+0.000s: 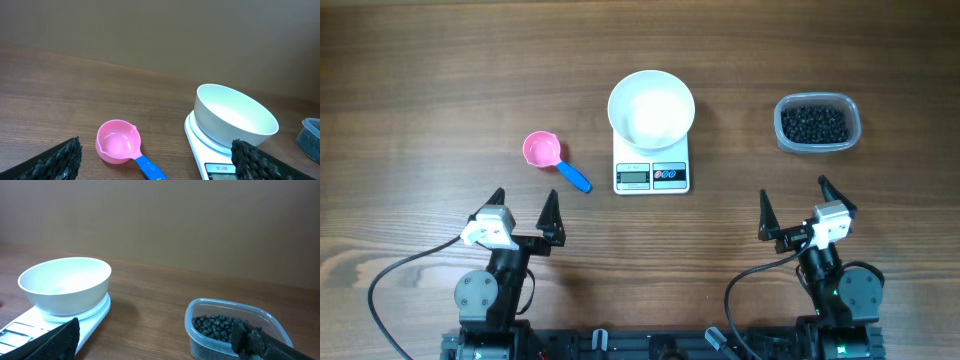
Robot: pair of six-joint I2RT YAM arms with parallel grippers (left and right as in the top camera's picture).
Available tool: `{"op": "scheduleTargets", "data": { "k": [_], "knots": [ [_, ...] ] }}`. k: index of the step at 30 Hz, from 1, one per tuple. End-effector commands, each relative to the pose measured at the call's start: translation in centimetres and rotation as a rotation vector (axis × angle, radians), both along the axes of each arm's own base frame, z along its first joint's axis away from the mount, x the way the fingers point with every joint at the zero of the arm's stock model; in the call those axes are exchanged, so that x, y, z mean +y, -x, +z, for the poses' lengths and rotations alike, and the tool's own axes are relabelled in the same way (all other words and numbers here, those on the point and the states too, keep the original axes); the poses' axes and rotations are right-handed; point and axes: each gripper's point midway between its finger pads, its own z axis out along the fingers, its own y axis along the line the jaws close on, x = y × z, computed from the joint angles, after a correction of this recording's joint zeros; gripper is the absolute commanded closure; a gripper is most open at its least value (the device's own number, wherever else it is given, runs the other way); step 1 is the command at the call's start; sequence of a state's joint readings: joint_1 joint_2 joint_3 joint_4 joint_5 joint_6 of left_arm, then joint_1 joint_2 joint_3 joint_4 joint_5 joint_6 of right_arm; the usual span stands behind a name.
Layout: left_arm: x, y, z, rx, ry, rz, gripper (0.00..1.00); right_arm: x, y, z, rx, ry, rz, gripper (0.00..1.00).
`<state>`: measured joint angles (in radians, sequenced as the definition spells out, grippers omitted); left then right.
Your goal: Scoop item into bowl and weigh 150g on scale
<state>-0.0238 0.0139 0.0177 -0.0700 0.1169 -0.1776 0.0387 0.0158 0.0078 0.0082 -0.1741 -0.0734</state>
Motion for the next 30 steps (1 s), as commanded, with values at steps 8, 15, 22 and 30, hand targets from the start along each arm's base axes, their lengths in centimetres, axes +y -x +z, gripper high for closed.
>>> {"op": "scheduleTargets", "data": {
  "k": [8,15,22,30],
  "knots": [
    [0.1,0.0,-0.4,0.003,-0.012,0.001,0.0,-0.2,-0.1,-0.1,0.0,0.004,-0.012,0.0],
    [0.1,0.0,-0.4,0.003,-0.012,0.001,0.0,-0.2,-0.1,-0.1,0.0,0.004,-0.012,0.0],
    [0.5,-0.1,-0.1,-0.008,-0.014,0.026,0.0,-0.2,-0.1,-0.1,0.0,0.004,-0.012,0.0],
    [-1.0,0.5,4.0,-0.115,-0.01,-0.061,0.0,-0.2,-0.1,-0.1,0.0,0.004,-0.012,0.0]
  ]
}}
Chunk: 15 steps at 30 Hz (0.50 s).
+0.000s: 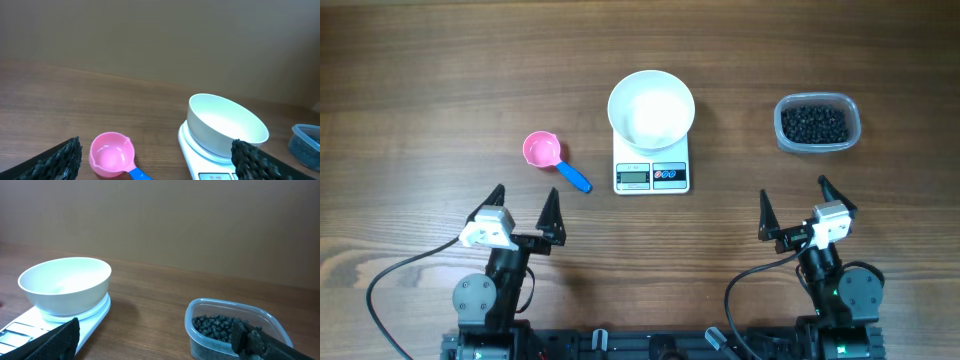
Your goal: Scoop item into bowl and weigh 150g on scale
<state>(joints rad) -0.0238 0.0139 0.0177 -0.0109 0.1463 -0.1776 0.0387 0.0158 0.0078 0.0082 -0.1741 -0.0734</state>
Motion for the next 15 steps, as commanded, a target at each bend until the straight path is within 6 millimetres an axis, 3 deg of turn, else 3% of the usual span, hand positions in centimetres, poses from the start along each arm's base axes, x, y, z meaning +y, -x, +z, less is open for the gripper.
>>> {"op": "scheduleTargets", "data": {
  "k": [1,7,15],
  "knots": [
    [-0.4,0.6,3.2,-0.066,-0.016,-0.029,0.0,-0.2,-0.1,-0.1,0.0,0.004,-0.012,0.0],
    [0.2,1.3,5.9,-0.032,-0.015,0.006,0.0,-0.2,-0.1,-0.1,0.0,0.004,-0.012,0.0],
    [2.9,1.4,8.1,0.144,0.026,0.171,0.0,-0.2,-0.1,-0.1,0.0,0.004,-0.012,0.0]
  ]
}}
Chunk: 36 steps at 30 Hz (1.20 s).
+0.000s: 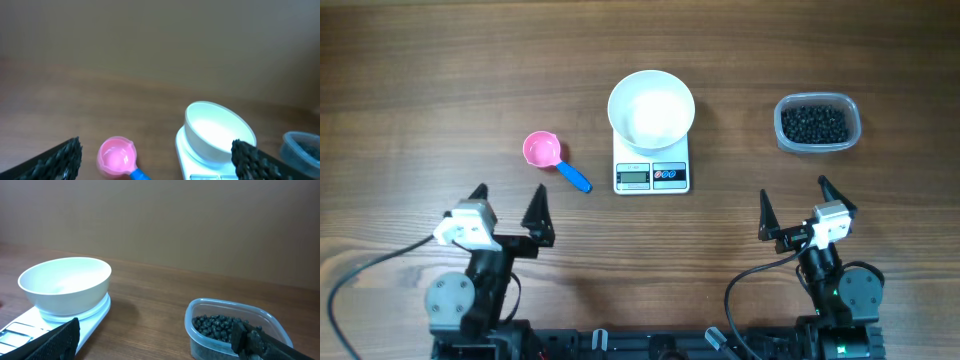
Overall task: Scoop item into bowl and weigh 150g on scale
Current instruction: 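Reach the left gripper to the pink scoop and grasp its cup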
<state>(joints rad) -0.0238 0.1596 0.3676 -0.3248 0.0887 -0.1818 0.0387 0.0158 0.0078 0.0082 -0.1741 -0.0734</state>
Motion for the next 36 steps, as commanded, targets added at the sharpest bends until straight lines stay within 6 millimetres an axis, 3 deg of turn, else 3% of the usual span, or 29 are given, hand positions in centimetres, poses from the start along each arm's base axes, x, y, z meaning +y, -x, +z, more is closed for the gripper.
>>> {"op": "scheduleTargets", "data": {
  "k": [1,5,11,16,22,28,36],
  "knots": [
    [2.1,-0.1,2.6,0.059,0.021,0.126,0.0,-0.2,-0.1,-0.1,0.0,0.004,-0.012,0.0],
    [2.4,-0.8,4.0,0.177,0.053,0.157,0.0,-0.2,-0.1,-0.1,0.0,0.004,-0.012,0.0],
    [2.8,-1.9,3.8,0.481,0.113,0.223,0.0,-0.2,-0.1,-0.1,0.0,0.004,-0.012,0.0],
    [0.6,-4.1,3.8,0.629,0.149,0.114,0.0,-0.2,-0.1,-0.1,0.0,0.004,-0.012,0.0],
    [-1.3,-5.7,0.0,0.803,0.191,0.029,0.0,-0.2,-0.1,-0.1,0.0,0.004,-0.012,0.0],
    [-1.3,-7.7,-3.9,0.931,0.192,0.05,0.01,-0.2,-0.1,-0.1,0.0,0.004,-0.012,0.0],
    [1.6,-9.8,-9.9,1.082,0.253,0.344,0.18,-0.2,-0.1,-0.1,0.0,0.004,-0.012,0.0]
  ]
}}
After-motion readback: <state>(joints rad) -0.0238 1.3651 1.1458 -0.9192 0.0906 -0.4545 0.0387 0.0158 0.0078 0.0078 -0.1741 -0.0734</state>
